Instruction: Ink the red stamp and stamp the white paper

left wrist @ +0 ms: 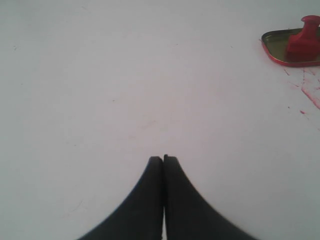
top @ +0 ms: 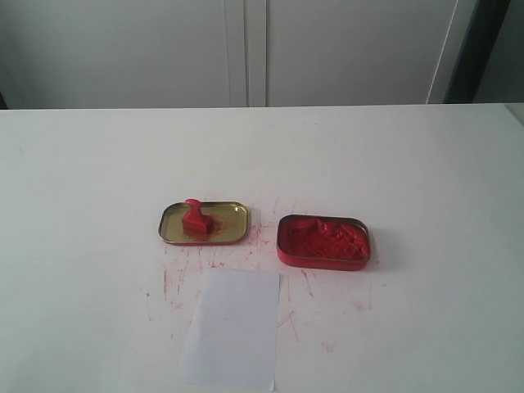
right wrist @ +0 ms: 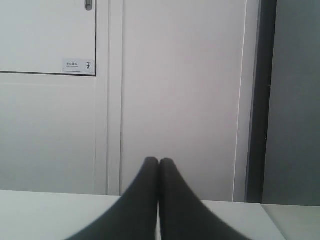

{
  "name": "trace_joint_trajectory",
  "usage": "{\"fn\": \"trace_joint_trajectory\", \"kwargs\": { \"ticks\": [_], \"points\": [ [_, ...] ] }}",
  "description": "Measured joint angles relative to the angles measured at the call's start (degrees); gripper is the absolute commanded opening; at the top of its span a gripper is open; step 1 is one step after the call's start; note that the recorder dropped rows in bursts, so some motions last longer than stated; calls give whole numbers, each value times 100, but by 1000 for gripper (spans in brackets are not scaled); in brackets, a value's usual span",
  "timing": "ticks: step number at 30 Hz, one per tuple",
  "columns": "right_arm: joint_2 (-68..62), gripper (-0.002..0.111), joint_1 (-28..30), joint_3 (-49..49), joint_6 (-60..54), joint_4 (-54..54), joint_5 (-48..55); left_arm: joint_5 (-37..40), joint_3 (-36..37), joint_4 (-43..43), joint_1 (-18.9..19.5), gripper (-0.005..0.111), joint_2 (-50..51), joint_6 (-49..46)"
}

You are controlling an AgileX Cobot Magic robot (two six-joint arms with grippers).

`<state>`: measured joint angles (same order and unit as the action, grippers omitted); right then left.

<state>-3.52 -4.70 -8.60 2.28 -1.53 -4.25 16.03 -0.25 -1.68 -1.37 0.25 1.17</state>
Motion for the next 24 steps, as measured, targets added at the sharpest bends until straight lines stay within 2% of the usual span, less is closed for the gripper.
{"fn": "trace_joint_trajectory", "kwargs": {
  "ticks": [12,24],
  "points": [
    [-1318,0,0,-821,0,0,51,0,0,0,0,0,0,0],
    [-2831,0,0,-1839,0,0,900,0,0,0,0,0,0,0]
  ]
}}
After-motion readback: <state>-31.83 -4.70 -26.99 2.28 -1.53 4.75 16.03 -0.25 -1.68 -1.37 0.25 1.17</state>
